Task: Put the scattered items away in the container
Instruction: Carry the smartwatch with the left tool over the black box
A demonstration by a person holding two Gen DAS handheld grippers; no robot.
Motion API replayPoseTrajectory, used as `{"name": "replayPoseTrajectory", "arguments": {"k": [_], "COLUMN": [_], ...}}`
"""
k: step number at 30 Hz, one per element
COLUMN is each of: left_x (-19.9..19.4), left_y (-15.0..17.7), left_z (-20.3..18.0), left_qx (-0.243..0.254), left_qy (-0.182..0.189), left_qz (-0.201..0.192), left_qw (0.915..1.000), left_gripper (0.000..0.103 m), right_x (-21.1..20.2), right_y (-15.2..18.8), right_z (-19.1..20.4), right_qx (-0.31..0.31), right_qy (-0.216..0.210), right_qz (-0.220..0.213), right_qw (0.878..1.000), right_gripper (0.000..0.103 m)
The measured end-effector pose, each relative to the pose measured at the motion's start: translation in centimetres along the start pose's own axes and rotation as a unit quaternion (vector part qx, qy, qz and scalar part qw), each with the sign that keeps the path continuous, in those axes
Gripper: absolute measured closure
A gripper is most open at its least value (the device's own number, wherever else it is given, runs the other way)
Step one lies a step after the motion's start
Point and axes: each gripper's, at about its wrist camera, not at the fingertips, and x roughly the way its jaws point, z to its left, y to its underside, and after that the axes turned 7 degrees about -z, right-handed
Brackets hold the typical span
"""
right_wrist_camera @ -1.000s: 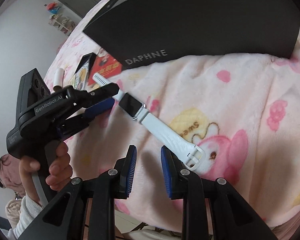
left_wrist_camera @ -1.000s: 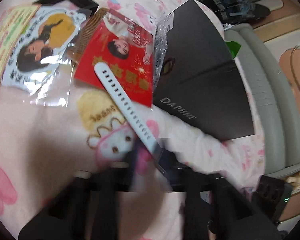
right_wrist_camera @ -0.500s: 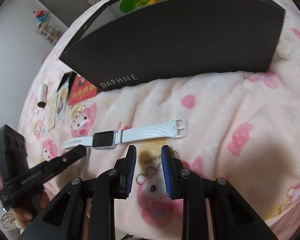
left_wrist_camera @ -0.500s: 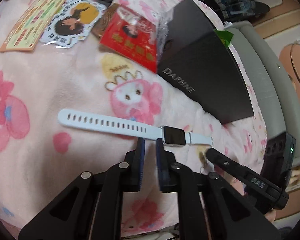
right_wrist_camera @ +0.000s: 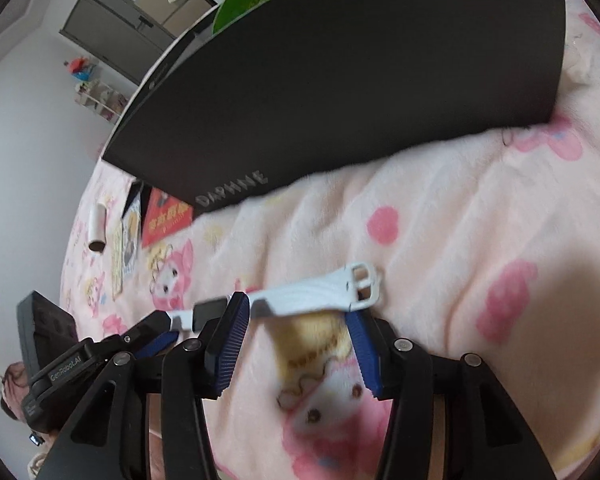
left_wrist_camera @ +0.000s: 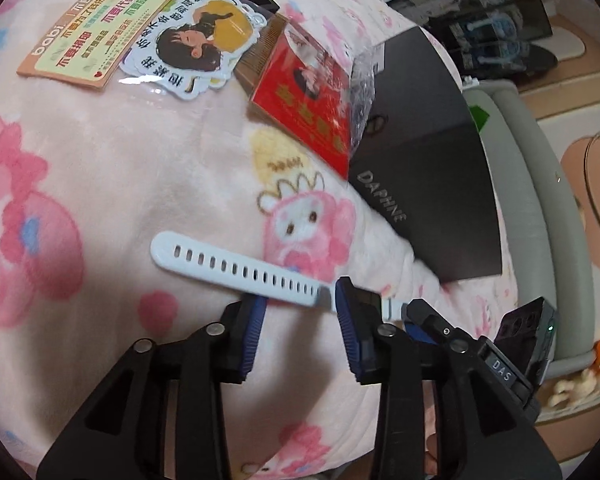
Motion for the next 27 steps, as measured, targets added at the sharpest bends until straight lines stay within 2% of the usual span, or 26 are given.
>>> {"name": "replayPoseTrajectory", "arguments": {"k": [3,4,5,7,9,13,17,22,24,27], "left_x": [0.2,0.7,1.0,0.5,0.0,-1.6,-3.1,-4.2,-4.1,-3.1], "left_y": [-0.5,-0.4,-0.3,-0.1,0.0,0.5,0.6,0.1,0.1,0.1], "left_z": [-0.6,-1.2,-1.7,-2.5,-3.4,-5.5,-8.5,-13.5,-14.7,-14.2], "left_qx": [0.019,0.029,0.039,0.058,0.078,0.098,0.127,0.171,0.183,0.171], "left_qy": [-0.015,-0.022,-0.029,-0.032,-0.035,-0.023,-0.011,0.014,0.007,-0.006], "left_qz": [-0.010,-0.011,-0.013,-0.025,-0.037,-0.049,-0.060,-0.081,-0.085,-0.076], "left_qw": [0.9997,0.9993,0.9988,0.9975,0.9957,0.9937,0.9900,0.9818,0.9795,0.9822], "left_gripper": [0.072,0.085,0.090,0.094,0.096,0.096,0.096,0.096,0.096,0.096], "right_x": [0.6,0.7,0.8,0.5,-0.2,-2.0,-4.6,-7.9,-9.0,-8.6], "right_y": [-1.0,-1.1,-1.3,-1.4,-1.4,-1.4,-1.8,-4.0,-4.9,-5.0], "right_z": [0.1,0.5,0.8,1.4,1.6,1.7,2.7,4.3,4.5,3.8], "right_qx": [-0.021,-0.041,-0.060,-0.079,-0.082,-0.078,-0.083,-0.107,-0.118,-0.107], "right_qy": [0.015,0.025,0.035,0.037,0.027,0.010,-0.008,-0.033,-0.036,-0.039], "right_qz": [-0.019,-0.022,-0.024,-0.029,-0.033,-0.039,-0.054,-0.093,-0.105,-0.087], "right_qw": [0.999,0.999,0.997,0.996,0.996,0.996,0.995,0.989,0.987,0.990], "right_gripper": [0.057,0.060,0.064,0.081,0.089,0.095,0.096,0.096,0.096,0.096]}}
